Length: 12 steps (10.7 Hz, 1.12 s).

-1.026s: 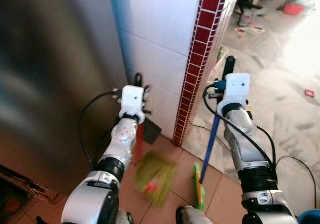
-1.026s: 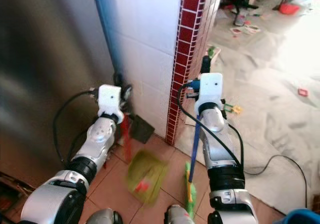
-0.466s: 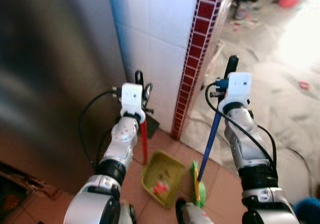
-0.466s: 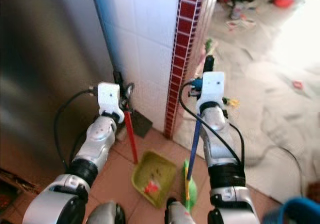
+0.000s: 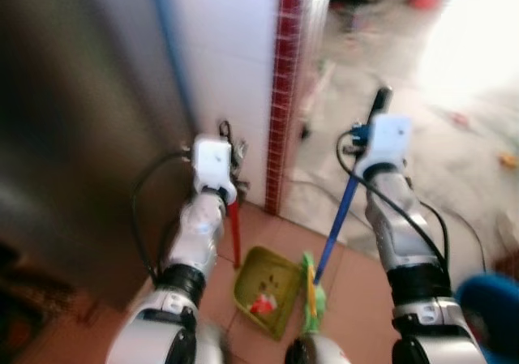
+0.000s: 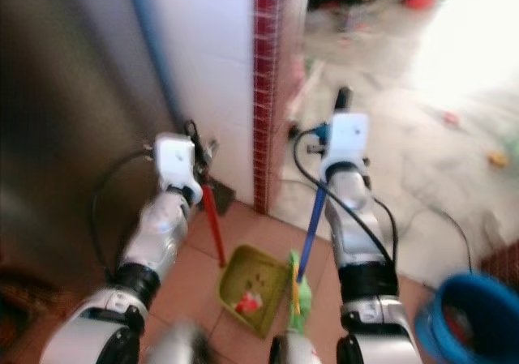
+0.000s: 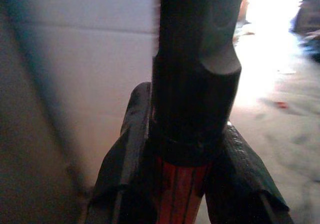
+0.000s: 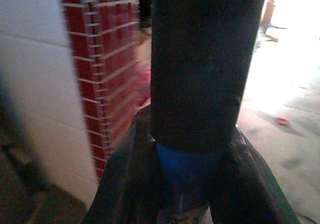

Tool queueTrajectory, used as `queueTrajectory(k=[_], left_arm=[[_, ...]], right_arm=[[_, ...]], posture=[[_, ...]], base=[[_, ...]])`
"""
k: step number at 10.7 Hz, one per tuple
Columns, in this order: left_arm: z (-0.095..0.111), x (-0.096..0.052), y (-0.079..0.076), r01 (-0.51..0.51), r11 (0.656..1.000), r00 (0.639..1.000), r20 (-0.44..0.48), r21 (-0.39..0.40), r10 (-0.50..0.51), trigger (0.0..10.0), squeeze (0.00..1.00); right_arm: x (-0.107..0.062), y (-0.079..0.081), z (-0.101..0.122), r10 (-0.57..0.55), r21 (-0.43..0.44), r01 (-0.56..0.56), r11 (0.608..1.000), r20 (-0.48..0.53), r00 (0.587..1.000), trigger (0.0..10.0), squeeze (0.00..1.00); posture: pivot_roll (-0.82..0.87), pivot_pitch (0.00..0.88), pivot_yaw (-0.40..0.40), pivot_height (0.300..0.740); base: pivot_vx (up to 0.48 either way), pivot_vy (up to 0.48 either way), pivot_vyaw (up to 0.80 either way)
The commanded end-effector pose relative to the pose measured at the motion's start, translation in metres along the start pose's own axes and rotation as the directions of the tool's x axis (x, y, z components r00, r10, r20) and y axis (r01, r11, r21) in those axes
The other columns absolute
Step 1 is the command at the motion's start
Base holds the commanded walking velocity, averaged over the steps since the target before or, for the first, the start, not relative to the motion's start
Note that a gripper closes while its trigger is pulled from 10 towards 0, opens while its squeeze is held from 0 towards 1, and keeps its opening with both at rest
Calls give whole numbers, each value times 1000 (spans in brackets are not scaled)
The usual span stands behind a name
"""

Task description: Sweep floor

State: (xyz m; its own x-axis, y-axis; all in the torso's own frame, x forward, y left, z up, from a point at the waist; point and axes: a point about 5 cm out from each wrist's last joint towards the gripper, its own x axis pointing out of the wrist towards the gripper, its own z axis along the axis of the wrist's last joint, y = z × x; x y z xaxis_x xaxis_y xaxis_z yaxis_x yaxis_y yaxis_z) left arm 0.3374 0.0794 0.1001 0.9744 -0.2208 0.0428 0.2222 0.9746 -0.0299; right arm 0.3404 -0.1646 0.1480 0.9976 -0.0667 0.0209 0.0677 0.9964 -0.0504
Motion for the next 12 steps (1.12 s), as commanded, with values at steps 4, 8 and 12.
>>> queueTrajectory(k=[4, 8, 12], left_arm=[[13, 5, 0, 3, 1000, 999, 39, -8, -3, 10000, 0], [14, 4, -1, 7, 1000, 999, 34, -22, -6, 10000, 0], [40, 6, 32, -152, 986, 979, 126, -66, 159, 10000, 0]], right_arm=[[0, 0, -1, 5, -24, -5, 1000, -12, 1000, 10000, 0], [-1, 0, -2, 7, -32, -7, 999, -19, 1000, 10000, 0], [-9, -5, -10, 16, -71, -17, 997, -15, 1000, 10000, 0]], posture=[[-65, 0, 8, 740], [-65, 0, 7, 740], [-36, 13, -40, 740]], base=[[-253, 0, -530], [0, 0, -419], [0, 0, 0]])
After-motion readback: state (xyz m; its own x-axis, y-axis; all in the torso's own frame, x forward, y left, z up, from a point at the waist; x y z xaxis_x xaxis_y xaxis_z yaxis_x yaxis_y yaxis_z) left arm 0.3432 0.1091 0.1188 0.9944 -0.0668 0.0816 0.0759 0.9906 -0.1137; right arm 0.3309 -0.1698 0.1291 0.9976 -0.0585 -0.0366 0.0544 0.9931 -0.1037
